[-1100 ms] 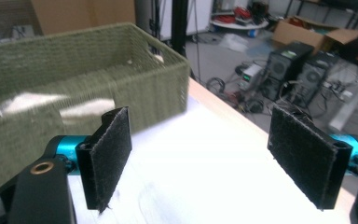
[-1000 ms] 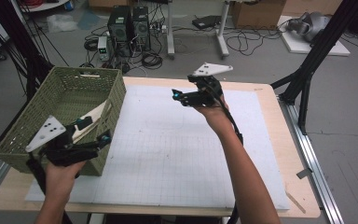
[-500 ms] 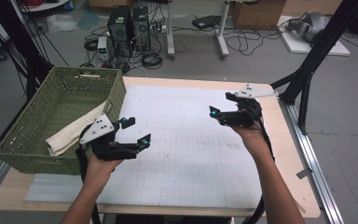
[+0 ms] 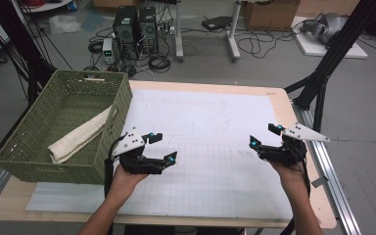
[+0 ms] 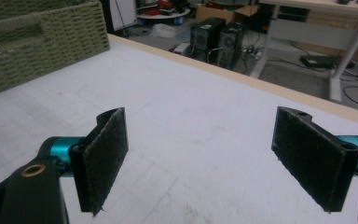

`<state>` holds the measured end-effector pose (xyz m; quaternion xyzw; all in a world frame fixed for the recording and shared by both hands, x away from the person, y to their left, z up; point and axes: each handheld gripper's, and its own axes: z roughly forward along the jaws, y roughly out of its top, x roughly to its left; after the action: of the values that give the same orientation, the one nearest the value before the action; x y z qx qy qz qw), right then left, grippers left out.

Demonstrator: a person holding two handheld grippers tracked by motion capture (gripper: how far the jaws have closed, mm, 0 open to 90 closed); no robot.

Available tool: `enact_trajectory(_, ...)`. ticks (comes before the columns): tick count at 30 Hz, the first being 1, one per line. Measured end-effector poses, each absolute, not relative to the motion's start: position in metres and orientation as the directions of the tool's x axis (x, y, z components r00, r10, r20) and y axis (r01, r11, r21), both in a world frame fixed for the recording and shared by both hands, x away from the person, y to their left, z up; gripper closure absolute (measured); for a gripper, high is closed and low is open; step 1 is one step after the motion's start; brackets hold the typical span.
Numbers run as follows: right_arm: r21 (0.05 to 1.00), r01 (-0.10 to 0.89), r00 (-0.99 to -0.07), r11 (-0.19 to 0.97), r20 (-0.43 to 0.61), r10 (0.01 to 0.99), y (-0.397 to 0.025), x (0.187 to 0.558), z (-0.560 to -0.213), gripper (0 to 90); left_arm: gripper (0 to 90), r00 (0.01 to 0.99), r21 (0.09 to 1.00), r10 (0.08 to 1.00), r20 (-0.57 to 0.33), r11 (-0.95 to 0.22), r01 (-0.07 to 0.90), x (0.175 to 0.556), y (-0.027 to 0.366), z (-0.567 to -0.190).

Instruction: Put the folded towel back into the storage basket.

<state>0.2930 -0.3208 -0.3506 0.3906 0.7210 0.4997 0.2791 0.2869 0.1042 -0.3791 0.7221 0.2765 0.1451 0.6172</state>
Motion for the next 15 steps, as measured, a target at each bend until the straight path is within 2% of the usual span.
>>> enact_trajectory(15,0.93,0.299,-0.506,0.212,-0.034,0.862,-0.32,0.248,-0.403,16.7,20.2,0.782,0.966,0.611,-0.119,-0.111,0.234,0.275,0.11,-0.42)
